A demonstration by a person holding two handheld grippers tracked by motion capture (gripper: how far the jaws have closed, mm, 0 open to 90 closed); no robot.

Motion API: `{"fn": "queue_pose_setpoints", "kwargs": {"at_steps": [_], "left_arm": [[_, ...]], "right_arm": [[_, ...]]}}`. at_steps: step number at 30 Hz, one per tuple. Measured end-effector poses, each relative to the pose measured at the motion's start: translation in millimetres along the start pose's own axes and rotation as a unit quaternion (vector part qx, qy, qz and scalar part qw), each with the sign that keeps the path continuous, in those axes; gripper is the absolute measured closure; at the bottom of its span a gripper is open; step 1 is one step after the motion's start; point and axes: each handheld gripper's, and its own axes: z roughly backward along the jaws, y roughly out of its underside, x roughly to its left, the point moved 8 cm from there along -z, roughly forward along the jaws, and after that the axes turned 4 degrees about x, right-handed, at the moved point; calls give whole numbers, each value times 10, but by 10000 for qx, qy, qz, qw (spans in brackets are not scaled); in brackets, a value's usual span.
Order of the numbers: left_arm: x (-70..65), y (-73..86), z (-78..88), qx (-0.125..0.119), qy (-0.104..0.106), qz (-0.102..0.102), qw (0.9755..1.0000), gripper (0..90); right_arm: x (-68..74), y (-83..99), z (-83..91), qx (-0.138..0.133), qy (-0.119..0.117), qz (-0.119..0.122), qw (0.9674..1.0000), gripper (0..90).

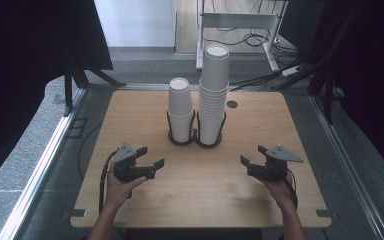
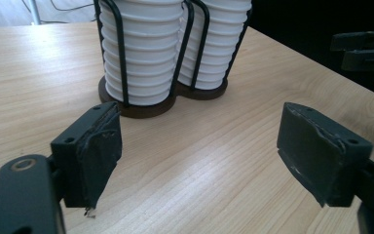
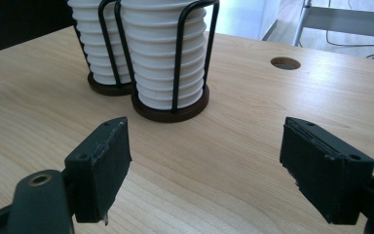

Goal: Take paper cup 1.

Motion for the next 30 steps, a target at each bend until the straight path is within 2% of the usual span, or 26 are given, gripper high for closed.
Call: {"fn": "queue_pose_setpoints", "kwargs": {"at_steps": [4, 9, 14, 19, 27, 30], "left_arm": [[29, -15, 4, -34, -55, 88, 9999, 161], [24, -21, 15, -62, -17, 59, 10000, 170], [31, -31, 31, -108, -59, 103, 9999, 156], [40, -35, 34, -106, -57, 102, 9999, 157], [25, -41, 11, -68, -13, 69, 10000, 157], [15, -57, 16, -58, 4, 37, 10000, 156]], "right_arm": [[17, 2, -4, -8, -89, -50, 9999, 204], [48, -37, -2, -91, -148, -87, 9998, 209], [126, -124, -21, -224, -275, -25, 9994, 216], [159, -154, -59, -238, -340, -16, 9991, 219], [280, -221, -149, -214, -487, 123, 9985, 225], [360, -290, -181, -253, -634, 213, 9974, 273]]}}
